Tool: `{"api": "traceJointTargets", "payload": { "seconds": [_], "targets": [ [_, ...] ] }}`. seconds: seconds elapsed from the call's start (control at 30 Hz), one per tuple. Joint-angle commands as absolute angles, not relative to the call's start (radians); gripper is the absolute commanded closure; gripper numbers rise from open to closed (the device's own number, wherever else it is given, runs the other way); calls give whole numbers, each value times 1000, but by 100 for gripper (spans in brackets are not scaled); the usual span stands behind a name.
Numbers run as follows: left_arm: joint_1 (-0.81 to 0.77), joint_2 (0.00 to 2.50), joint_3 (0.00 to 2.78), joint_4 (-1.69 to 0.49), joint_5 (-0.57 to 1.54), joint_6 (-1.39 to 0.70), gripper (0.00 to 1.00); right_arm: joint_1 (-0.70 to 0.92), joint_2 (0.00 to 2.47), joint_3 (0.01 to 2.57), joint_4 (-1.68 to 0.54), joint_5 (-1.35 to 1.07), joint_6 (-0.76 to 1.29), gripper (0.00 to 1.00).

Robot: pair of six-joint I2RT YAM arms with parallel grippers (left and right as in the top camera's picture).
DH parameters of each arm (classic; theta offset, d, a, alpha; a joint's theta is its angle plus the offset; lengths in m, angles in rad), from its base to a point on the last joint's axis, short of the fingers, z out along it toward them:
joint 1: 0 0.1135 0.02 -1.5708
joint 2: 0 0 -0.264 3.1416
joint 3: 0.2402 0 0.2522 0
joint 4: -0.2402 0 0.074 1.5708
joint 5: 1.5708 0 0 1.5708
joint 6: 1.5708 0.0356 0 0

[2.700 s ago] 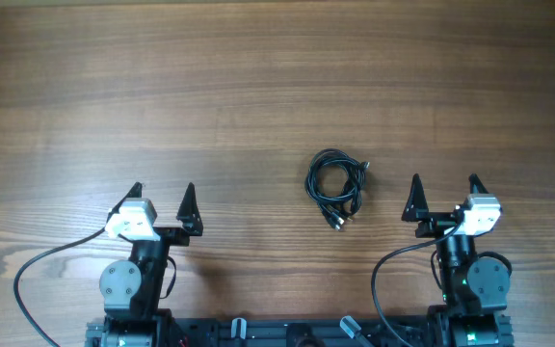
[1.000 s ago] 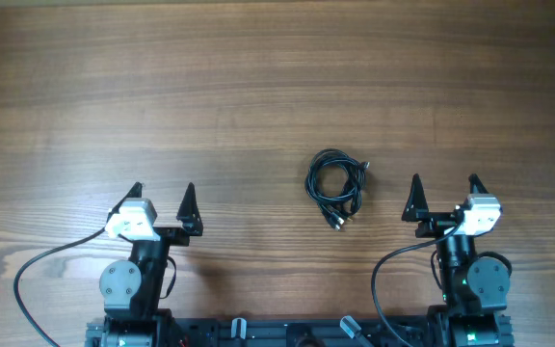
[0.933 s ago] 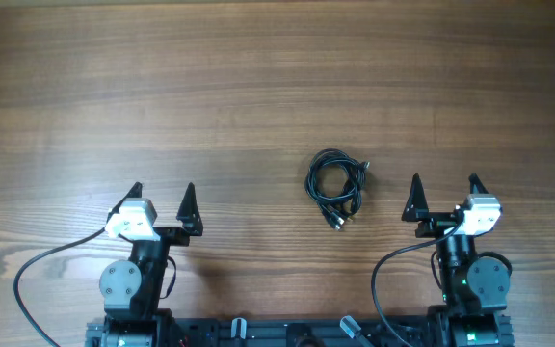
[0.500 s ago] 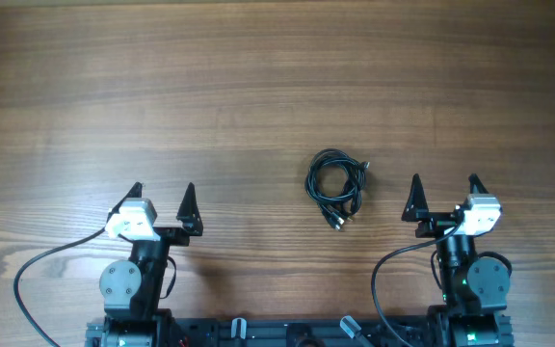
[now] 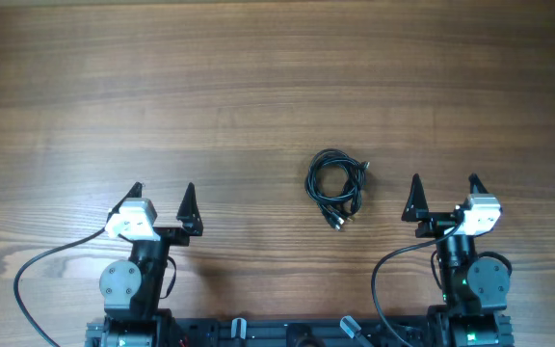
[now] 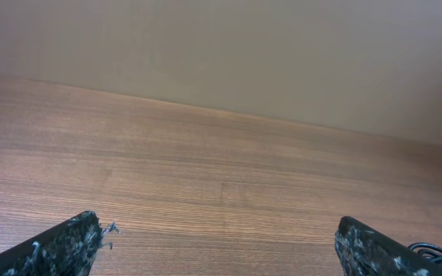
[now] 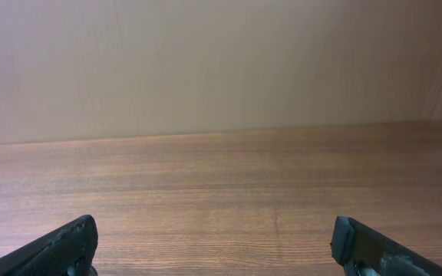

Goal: Untangle cables

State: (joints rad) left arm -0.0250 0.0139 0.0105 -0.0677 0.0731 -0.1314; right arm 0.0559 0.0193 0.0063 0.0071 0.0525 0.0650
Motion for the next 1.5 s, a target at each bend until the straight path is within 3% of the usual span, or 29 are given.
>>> {"api": "traceJointTargets", "payload": {
  "seconds": [0.0, 0.8, 1.2, 1.47],
  "targets": [
    [-19, 7, 6, -73, 66, -109, 0, 52, 11, 5, 10, 44, 53, 0],
    [-20, 7, 12, -35, 125, -113, 0, 52, 11, 5, 10, 44, 53, 0],
    [-21, 20, 179, -277, 147, -120, 0, 52, 11, 5, 10, 44, 53, 0],
    [-21, 151, 256, -294, 168, -147, 0, 52, 11, 5, 10, 44, 53, 0]
  ]
}}
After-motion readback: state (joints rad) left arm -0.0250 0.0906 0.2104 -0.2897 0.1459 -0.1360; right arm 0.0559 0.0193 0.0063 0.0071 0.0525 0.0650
